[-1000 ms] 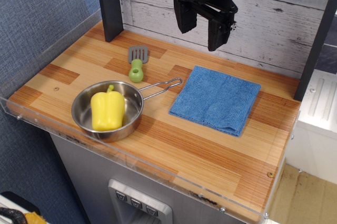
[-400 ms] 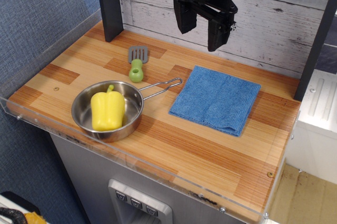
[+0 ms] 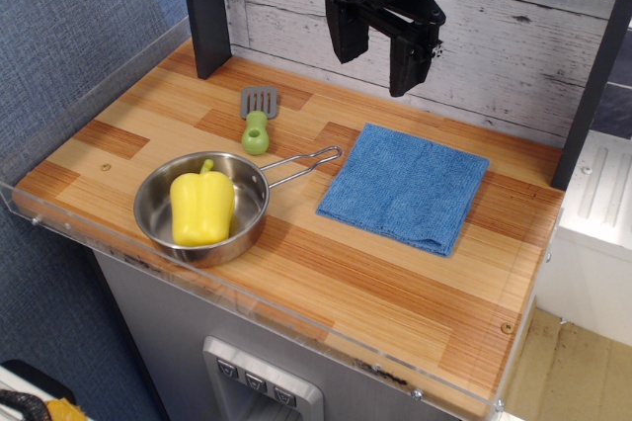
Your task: Move blue cloth to upper right corner of table.
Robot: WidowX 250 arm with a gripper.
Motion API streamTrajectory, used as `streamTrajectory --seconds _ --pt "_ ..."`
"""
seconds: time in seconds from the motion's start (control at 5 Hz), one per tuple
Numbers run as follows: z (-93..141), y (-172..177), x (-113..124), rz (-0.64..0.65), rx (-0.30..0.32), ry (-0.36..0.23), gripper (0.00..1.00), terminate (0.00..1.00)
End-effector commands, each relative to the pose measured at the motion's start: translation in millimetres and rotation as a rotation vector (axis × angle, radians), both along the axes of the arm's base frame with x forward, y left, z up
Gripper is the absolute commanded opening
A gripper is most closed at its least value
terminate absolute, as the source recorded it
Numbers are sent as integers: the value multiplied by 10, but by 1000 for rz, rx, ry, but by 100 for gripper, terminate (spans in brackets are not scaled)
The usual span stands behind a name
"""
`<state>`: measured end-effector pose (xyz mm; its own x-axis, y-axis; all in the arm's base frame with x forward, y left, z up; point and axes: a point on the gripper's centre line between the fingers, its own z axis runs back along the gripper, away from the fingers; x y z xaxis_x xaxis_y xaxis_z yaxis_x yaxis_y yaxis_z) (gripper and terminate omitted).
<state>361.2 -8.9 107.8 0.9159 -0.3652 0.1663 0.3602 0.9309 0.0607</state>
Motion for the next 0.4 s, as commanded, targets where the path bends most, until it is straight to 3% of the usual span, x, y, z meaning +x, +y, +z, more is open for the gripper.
streamTrajectory --seconds 0.0,0.2 --pt "240 24 56 2 3 -75 100 0" --pt "240 24 56 2 3 -75 100 100"
